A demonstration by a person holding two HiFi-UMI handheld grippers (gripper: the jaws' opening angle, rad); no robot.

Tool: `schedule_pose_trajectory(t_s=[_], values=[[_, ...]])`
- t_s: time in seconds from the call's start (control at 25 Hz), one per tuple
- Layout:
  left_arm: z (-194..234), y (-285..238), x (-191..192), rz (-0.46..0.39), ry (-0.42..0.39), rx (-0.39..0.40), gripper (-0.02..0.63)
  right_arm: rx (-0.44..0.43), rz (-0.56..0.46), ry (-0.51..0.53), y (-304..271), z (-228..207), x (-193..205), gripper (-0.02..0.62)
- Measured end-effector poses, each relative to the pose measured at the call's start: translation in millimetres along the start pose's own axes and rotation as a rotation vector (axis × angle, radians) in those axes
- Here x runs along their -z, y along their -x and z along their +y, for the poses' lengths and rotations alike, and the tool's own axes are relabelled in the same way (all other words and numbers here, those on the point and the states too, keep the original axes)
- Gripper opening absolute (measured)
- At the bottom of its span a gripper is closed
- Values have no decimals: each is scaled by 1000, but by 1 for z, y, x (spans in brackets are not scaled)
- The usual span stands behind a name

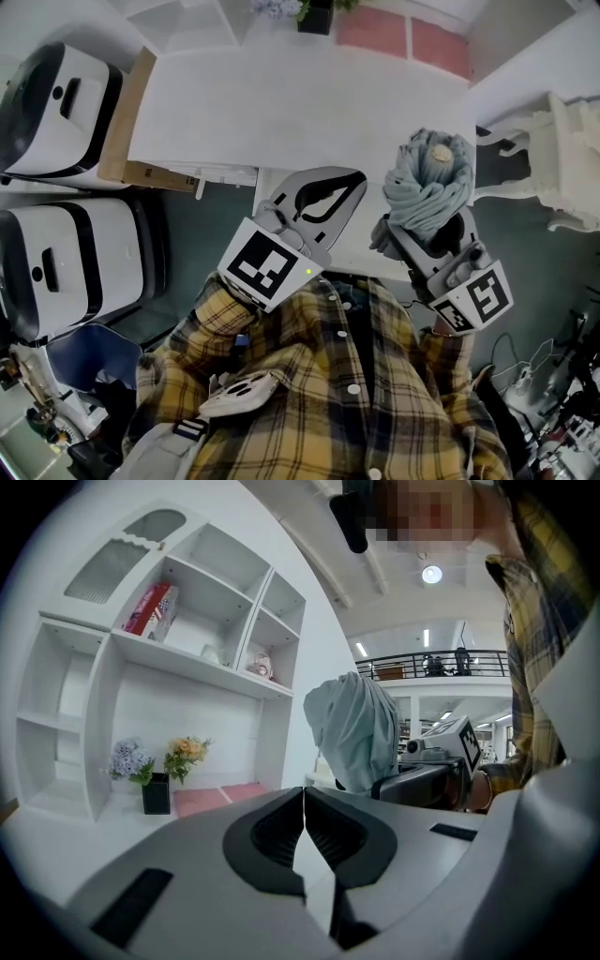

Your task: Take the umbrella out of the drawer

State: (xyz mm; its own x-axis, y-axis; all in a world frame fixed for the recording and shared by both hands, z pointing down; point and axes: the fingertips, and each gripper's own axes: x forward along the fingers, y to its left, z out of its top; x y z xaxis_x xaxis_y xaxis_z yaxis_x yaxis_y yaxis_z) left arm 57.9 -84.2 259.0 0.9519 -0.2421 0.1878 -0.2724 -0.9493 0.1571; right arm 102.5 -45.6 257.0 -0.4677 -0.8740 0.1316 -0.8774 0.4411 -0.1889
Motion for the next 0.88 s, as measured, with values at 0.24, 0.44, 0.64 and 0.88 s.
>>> schedule_pose_trajectory(t_s=[0.24,0.44,0.64,0.88], values=[[2,-1,-4,16,-42,8,23,-28,-19,7,-1,2,-5,310],[5,2,-6,17,-42,-8,23,-40,-18,6,-1,2,-3,310],[7,2,-5,21,-46,-13,24,-39,-20,0,0,1,-1,310],[4,0,-7,8,-41,-15,23,-44,-18,0,-1,1,1,310]])
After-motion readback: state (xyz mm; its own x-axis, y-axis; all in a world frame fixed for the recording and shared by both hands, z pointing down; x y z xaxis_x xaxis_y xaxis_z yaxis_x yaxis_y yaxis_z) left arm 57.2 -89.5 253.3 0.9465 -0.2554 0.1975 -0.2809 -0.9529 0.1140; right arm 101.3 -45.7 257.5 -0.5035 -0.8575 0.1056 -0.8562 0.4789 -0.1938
